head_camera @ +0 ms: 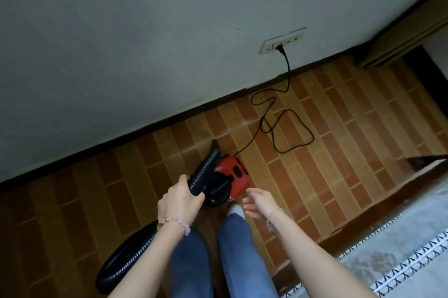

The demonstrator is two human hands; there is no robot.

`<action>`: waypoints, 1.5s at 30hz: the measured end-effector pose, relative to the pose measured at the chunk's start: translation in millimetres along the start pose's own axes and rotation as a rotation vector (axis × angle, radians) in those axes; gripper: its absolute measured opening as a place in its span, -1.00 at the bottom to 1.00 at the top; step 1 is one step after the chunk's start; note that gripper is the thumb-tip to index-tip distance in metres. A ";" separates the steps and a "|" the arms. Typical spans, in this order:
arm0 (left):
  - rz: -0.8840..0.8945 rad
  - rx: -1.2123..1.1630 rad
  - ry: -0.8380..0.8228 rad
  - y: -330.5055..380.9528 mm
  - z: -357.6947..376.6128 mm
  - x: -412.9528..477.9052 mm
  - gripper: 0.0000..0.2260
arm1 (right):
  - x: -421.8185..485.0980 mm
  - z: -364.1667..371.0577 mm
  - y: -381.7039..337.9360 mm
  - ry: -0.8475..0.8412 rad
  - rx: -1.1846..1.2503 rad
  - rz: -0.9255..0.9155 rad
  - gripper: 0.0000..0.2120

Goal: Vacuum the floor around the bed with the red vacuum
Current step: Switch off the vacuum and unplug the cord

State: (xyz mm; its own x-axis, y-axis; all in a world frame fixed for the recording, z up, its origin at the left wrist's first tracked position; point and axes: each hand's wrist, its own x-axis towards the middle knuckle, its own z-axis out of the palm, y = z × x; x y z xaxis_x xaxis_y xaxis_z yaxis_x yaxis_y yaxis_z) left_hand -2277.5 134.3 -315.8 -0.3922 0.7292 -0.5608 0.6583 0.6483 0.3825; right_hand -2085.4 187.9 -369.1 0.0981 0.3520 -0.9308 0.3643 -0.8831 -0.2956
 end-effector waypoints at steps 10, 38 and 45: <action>0.064 0.151 -0.198 15.3 86.5 65.1 -0.63 | 122.5 -22.7 5.9 -0.008 -0.646 -0.192 -0.53; -0.412 -0.209 -0.444 -33.3 250.6 122.5 -0.63 | 312.4 22.8 43.0 -0.226 -1.107 -0.142 -0.34; -0.438 -0.307 -0.439 -46.7 244.6 122.2 -0.68 | 321.4 35.5 45.2 -0.177 -1.140 -0.121 -0.33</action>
State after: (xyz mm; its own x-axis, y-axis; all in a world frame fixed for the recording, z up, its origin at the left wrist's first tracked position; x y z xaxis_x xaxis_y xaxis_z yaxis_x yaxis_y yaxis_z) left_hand -2199.0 139.6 -581.8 -0.2413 0.2713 -0.9318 0.2613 0.9428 0.2068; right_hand -2070.3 250.1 -689.2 -0.0926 0.2875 -0.9533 0.9943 -0.0236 -0.1037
